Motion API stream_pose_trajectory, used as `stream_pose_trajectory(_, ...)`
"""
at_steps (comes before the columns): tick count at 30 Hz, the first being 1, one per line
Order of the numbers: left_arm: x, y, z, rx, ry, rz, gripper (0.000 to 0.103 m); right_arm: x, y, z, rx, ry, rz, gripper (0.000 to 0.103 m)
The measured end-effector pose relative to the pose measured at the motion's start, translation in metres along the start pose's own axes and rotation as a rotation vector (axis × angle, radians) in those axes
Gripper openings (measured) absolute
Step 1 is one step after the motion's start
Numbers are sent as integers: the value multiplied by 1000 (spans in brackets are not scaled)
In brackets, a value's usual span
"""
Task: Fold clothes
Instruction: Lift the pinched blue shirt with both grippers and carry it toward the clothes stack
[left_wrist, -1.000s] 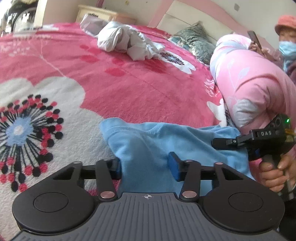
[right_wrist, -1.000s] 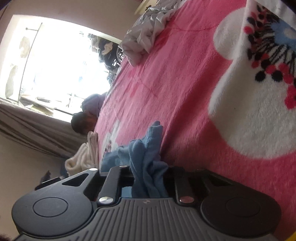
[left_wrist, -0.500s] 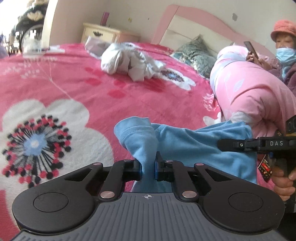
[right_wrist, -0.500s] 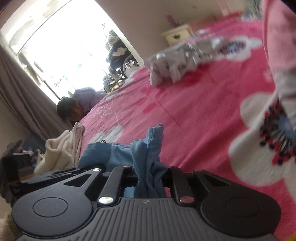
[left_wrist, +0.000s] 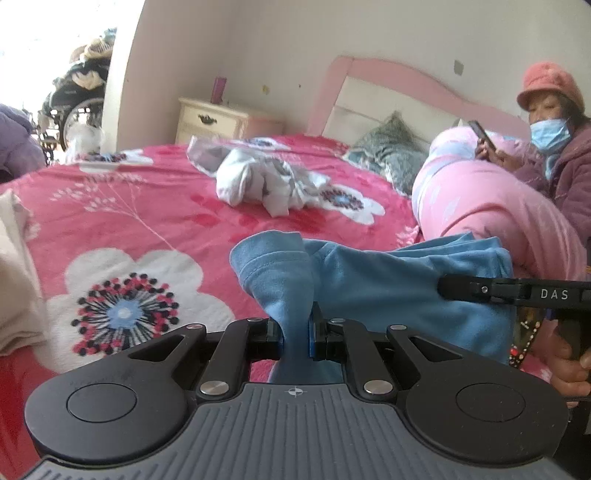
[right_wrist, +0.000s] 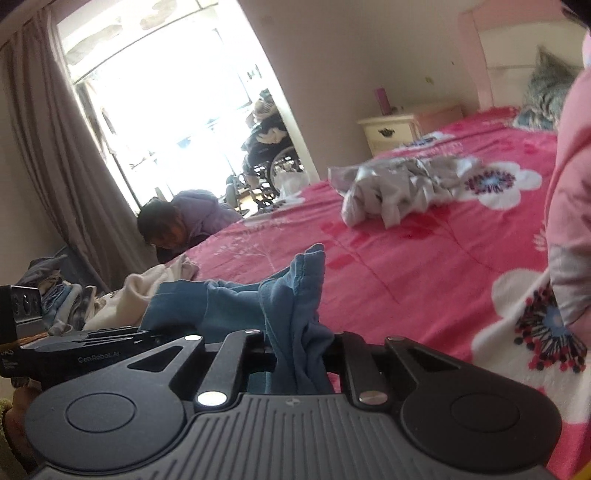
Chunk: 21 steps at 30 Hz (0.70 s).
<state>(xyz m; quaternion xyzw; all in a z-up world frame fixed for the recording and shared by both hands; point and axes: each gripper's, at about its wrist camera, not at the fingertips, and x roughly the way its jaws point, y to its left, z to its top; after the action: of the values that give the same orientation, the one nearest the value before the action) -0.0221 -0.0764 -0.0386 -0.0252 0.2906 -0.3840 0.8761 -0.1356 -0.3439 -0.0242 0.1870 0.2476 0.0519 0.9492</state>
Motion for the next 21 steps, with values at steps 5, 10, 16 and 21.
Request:
stream_pose_trajectory(5,-28,1,2,-22,-54,17,9,-13,25,6,-52,-26,20,14)
stream_pose_trajectory(10,-58,7,4,-53,-119,45,9,-22,53,11,-98,-58,62,14)
stream_pose_trajectory(16,-93,14,10,-64,-198,116,9,-23,86,22,-159,-92,130,14)
stream_pose_trajectory(21,-121,27,20,-84,-278,188,9,-8,116,37,-196,-109,204,14)
